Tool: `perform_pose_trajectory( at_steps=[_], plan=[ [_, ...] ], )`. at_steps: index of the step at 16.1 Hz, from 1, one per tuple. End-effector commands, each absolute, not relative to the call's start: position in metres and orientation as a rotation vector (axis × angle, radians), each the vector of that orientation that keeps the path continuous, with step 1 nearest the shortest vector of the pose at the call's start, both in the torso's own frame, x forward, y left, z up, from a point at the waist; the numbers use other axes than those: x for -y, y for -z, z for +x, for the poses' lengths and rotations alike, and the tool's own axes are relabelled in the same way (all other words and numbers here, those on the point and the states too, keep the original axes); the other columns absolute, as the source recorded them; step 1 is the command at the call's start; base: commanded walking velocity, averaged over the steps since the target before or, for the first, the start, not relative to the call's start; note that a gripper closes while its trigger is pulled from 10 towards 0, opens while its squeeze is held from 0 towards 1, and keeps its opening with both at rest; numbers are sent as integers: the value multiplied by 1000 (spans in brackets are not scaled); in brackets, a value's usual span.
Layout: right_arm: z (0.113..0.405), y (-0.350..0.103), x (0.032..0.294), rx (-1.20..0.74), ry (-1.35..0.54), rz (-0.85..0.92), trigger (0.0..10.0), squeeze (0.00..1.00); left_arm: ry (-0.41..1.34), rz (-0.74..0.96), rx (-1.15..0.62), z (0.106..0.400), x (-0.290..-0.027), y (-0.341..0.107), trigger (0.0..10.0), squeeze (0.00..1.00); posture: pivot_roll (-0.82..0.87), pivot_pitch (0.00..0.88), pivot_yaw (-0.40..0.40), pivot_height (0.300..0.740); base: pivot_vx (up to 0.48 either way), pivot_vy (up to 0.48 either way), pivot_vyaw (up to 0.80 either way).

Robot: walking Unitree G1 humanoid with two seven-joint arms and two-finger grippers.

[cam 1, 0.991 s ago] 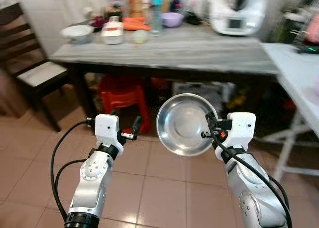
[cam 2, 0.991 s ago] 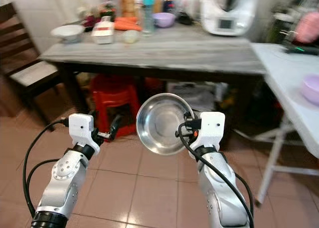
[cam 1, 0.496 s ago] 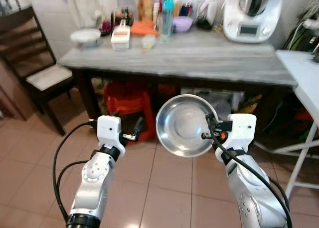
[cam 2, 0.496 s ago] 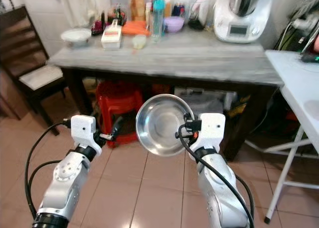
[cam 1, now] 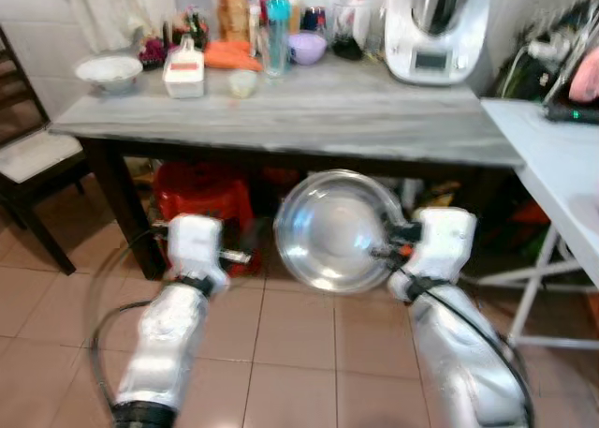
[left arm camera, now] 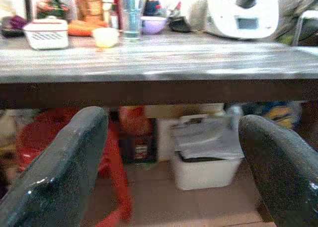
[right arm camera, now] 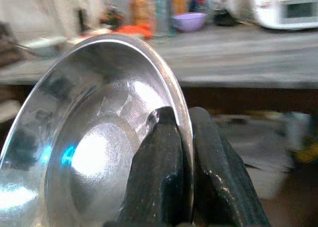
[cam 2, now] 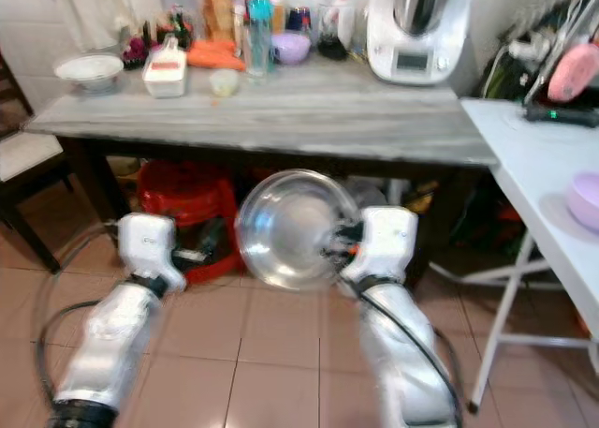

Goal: Setting the table

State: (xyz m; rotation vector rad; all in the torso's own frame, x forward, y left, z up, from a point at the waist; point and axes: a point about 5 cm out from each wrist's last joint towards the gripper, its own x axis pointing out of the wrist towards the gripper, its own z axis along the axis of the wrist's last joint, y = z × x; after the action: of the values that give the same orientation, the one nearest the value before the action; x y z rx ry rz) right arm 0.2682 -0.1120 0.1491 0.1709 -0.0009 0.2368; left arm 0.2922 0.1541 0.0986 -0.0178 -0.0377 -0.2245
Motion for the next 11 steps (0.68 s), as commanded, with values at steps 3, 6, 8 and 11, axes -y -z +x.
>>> perform_pose_trajectory(
  at_steps=[3,6,8,11],
  plan=[
    [268,-152,124,19,-200,147,10000,0,262,-30,59,294,-140,-104,10000,0,-80,0,-18,740,306,0,-192],
    [268,-153,123,24,-208,136,10000,0,261,-35,60,293,-139,-104,10000,0,-83,0,-23,740,311,0,0],
    [267,-154,123,30,-221,122,10000,0,261,-39,59,293,-138,-103,10000,0,-86,0,-25,740,313,0,0],
    [266,-155,123,34,-223,121,10000,0,261,-41,59,292,-137,-103,10000,0,-88,0,-26,740,312,0,0]
  ],
)
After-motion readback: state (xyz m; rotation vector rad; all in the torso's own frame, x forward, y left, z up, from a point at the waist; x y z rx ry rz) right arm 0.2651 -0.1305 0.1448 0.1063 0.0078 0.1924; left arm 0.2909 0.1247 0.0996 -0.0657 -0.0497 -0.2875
